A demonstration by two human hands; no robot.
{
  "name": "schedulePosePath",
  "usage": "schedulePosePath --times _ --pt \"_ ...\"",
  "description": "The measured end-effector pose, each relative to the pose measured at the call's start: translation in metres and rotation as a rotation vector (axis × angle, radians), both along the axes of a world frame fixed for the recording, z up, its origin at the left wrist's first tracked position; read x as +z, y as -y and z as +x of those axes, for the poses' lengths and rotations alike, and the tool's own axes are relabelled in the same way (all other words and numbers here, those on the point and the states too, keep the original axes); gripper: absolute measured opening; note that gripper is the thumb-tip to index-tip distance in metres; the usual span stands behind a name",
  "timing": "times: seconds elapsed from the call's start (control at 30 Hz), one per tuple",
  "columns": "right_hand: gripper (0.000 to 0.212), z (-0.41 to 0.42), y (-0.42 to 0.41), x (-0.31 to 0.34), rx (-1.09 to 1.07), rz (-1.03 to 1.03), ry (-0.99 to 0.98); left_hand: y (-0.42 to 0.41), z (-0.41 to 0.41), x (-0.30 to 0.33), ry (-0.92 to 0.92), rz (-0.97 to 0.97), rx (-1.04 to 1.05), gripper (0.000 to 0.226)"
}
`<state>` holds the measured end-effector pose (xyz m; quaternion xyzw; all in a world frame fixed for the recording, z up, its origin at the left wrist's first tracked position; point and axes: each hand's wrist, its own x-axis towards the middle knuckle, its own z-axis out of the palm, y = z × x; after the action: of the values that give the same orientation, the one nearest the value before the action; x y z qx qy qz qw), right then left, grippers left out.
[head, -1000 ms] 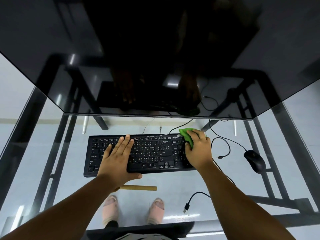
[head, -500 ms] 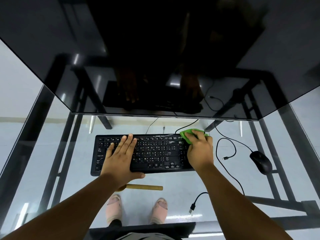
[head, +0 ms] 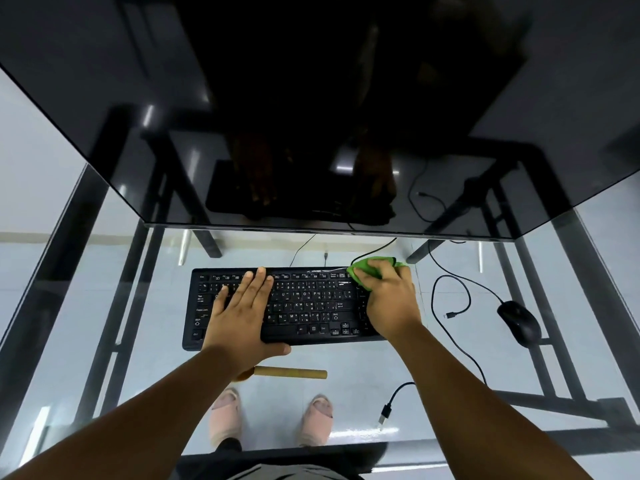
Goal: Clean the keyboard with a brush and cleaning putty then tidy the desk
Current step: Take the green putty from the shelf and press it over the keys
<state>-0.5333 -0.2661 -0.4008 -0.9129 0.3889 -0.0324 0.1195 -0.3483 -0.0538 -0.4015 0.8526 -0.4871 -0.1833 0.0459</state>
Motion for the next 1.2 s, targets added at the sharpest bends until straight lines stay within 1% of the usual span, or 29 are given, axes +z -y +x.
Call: schedulePosePath --times 0.07,0.17,0.27,0.33,0.47,0.53,0.63,0.7,0.77,0.87,0.9,0.97,1.1,1.2 --pt "0.062 -0.008 0.004 -0.002 0.015 -0.028 -0.005 0.0 0.001 0.0 0.0 0.005 -0.002 0.125" --pt "0.058 -0.023 0.012 0.0 -0.131 -0.044 0.038 0.0 0.001 0.0 -0.001 0.01 -0.001 0.125" --pt "0.059 -0.02 0.011 0.005 -0.244 -0.002 0.062 -0.001 0.001 0.0 0.006 0.018 0.0 0.124" --pt "0.058 -0.011 0.004 0.009 -0.216 0.005 0.049 -0.001 0.001 0.0 0.022 0.028 -0.002 0.124" --pt "0.057 -0.002 -0.008 0.01 -0.076 -0.021 -0.003 0.0 -0.001 0.001 0.007 0.011 0.005 0.124" --pt "0.056 -0.007 -0.006 0.011 -0.116 -0.028 -0.023 0.0 -0.001 0.001 0.017 0.023 -0.001 0.124" --pt "0.056 -0.014 -0.001 0.017 -0.275 -0.01 -0.055 0.0 -0.001 0.001 0.024 0.028 -0.004 0.124" --pt "0.056 -0.011 0.0 0.021 -0.326 0.013 -0.06 -0.001 -0.001 0.001 0.018 0.025 0.0 0.124" --pt "0.057 -0.001 -0.004 0.023 -0.286 0.031 -0.057 0.0 -0.001 0.002 0.025 0.031 -0.004 0.123" --pt "0.057 0.011 -0.015 0.025 -0.15 0.037 -0.059 0.0 -0.001 0.003 0.024 0.03 -0.004 0.123" --pt "0.057 0.012 -0.016 0.025 -0.135 0.033 -0.07 0.0 -0.001 0.003 0.025 0.031 -0.005 0.123" --pt "0.058 0.005 -0.012 0.026 -0.177 0.016 -0.103 0.0 -0.001 0.003 0.026 0.036 -0.008 0.124" --pt "0.056 -0.01 0.0 0.031 -0.341 0.032 -0.153 0.0 -0.001 0.003 0.03 0.039 -0.013 0.123" --pt "0.057 -0.001 -0.004 0.035 -0.321 0.046 -0.161 -0.001 -0.001 0.003 0.031 0.04 -0.013 0.123"
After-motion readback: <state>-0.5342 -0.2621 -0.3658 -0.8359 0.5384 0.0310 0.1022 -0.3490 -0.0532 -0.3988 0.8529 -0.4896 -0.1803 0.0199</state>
